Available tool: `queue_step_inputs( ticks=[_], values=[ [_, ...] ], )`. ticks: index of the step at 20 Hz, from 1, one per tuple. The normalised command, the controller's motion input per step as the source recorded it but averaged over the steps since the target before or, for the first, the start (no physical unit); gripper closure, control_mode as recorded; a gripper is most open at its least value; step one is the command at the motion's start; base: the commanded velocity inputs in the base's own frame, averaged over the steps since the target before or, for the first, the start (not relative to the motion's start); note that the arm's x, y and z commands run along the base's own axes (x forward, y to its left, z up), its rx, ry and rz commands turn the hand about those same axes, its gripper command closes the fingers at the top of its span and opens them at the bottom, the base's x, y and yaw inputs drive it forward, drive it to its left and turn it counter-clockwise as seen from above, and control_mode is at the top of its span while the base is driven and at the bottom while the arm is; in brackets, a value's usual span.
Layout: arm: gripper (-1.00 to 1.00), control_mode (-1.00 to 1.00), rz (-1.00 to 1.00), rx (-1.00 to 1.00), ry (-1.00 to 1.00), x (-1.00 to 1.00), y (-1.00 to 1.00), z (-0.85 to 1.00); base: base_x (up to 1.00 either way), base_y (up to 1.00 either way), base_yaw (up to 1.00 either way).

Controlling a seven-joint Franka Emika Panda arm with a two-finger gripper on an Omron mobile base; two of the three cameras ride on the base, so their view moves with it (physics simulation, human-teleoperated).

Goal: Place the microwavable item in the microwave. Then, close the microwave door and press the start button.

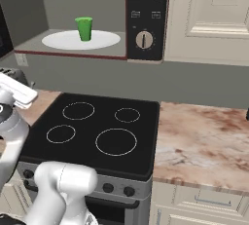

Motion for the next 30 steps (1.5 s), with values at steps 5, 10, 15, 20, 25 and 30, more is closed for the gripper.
queue_step_inputs(
  ticks=[5, 10, 15, 20, 25, 30],
  values=[
    [-1.00, -1.00, -0.02, -0.32, -0.32, -0.13, 0.23, -0.58, 0.00, 0.00, 0.00],
    [-1.00, -1.00, -0.05, -0.19, -0.21, -0.20, 0.91, 0.00, 0.00, 0.00, 0.00],
    [-1.00, -1.00, -0.05, -0.12, -0.11, -0.15, 1.00, 0.07, 0.00, 0.00, 0.00],
    [-1.00, -1.00, -0.03, -0.02, -0.03, -0.14, 0.87, 0.01, 0.00, 0.00, 0.00],
    [-1.00, -1.00, -0.02, 0.06, -0.06, -0.21, 0.35, 0.23, 0.00, 0.00, 0.00],
    [-1.00, -1.00, 0.00, 0.31, -0.08, -0.37, -0.05, 0.41, 0.00, 0.00, 0.00]
  ],
)
